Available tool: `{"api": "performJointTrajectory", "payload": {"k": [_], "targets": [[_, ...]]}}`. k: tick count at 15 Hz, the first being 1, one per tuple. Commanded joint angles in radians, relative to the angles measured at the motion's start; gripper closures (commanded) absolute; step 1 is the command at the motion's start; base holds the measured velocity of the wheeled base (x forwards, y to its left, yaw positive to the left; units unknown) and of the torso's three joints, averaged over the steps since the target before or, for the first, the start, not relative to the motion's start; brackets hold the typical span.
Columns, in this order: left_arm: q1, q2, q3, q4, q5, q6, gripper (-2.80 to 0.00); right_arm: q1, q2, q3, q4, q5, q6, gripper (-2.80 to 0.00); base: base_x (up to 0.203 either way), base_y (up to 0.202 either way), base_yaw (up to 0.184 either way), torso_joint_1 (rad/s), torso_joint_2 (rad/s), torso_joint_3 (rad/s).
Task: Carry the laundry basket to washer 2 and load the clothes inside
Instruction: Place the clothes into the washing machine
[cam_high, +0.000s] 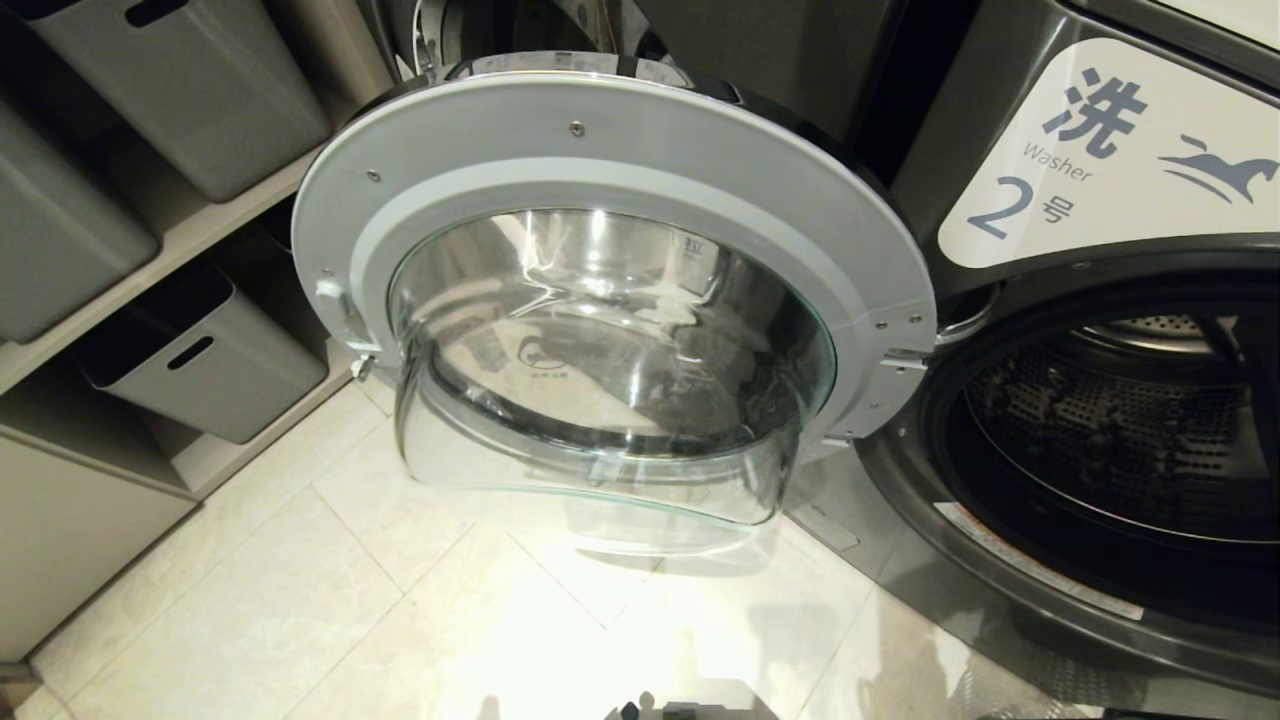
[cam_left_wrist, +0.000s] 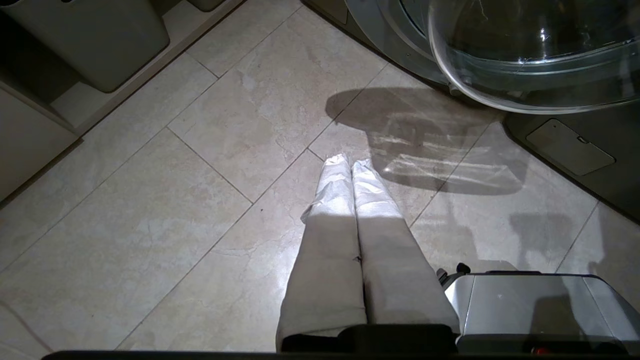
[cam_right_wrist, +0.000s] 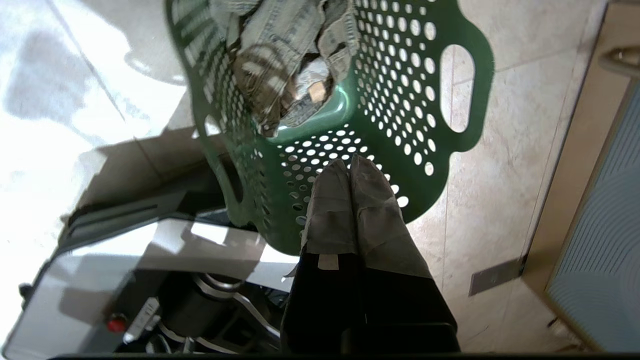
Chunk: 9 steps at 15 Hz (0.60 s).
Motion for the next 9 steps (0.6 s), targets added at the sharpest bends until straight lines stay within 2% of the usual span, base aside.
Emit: {"api": "performJointTrajectory", "payload": {"k": [1, 4, 5, 8, 9], "targets": [[0.000, 0.000, 0.001, 0.000, 0.000, 0.000, 0.00, 0.030, -0.134, 0.072, -0.002, 0.032, -0.035, 0.00, 0.000, 0.000, 0.000, 0.000, 0.00, 0.000], [0.000, 0.000, 0.001, 0.000, 0.000, 0.000, 0.00, 0.112, -0.250, 0.142, 0.019, 0.045, -0.042, 0.00, 0.000, 0.000, 0.000, 0.000, 0.00, 0.000], [0.000, 0.001, 0.002, -0.001, 0.000, 0.000, 0.00, 0.167, -0.290, 0.146, 0.057, 0.046, -0.039, 0.00, 0.000, 0.000, 0.000, 0.000, 0.00, 0.000], [0.000, 0.000, 0.002, 0.000, 0.000, 0.000, 0.00, 0.395, -0.361, 0.149, 0.102, 0.044, -0.021, 0.00, 0.000, 0.000, 0.000, 0.000, 0.00, 0.000], [0.000, 0.002, 0.002, 0.000, 0.000, 0.000, 0.00, 0.500, -0.394, 0.149, 0.091, 0.041, -0.007, 0.00, 0.000, 0.000, 0.000, 0.000, 0.00, 0.000]]}}
